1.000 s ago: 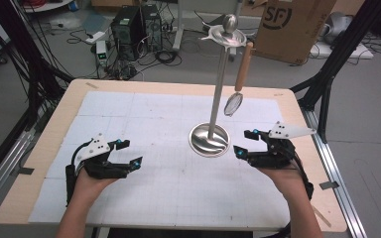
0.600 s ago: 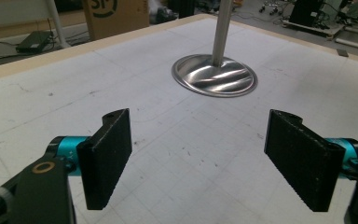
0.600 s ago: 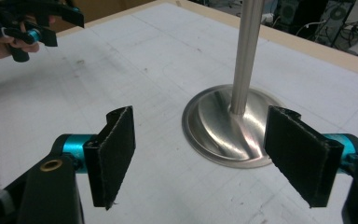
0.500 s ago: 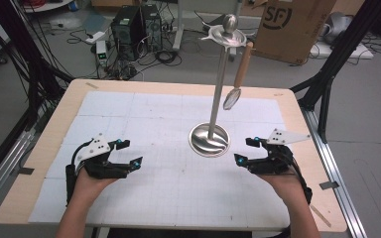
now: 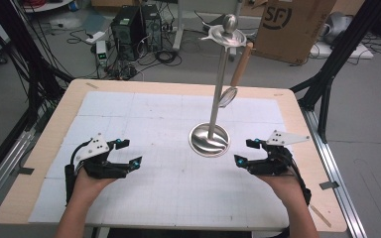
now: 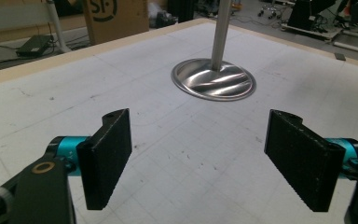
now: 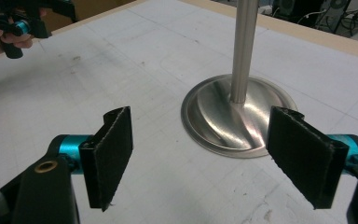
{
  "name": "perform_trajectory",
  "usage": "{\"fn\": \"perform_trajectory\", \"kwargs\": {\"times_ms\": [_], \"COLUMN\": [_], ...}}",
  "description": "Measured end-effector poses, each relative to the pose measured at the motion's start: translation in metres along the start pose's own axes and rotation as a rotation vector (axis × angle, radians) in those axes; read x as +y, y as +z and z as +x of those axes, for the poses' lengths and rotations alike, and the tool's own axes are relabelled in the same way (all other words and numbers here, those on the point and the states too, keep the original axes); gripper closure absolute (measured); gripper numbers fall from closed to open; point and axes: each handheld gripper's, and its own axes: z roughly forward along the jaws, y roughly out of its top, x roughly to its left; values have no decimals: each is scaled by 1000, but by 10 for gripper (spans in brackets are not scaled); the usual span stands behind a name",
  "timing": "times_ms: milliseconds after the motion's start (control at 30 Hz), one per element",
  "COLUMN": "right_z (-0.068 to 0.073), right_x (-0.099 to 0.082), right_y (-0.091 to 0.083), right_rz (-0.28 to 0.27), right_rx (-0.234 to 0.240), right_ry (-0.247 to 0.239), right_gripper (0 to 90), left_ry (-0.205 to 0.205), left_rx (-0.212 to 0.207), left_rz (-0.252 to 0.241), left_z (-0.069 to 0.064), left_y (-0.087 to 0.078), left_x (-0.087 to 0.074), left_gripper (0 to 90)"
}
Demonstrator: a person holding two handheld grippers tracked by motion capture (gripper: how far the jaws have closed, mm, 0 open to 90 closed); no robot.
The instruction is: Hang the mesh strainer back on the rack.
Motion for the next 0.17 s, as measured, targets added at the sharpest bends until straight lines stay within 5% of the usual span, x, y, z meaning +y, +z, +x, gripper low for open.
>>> {"fn": "perform_trajectory", "kwargs": {"times_ms": [167], "right_z": [1], "right_x": [0], "right_y": [1], "right_rz": [5], "right_rx": [2], "right_ry": [-4], "right_gripper": [220], "left_ry": [-3], "left_rx": [4], "left_rz": [4], "left_z": [1], "left_y": [0], "left_x": [0], "left_gripper": [236]}}
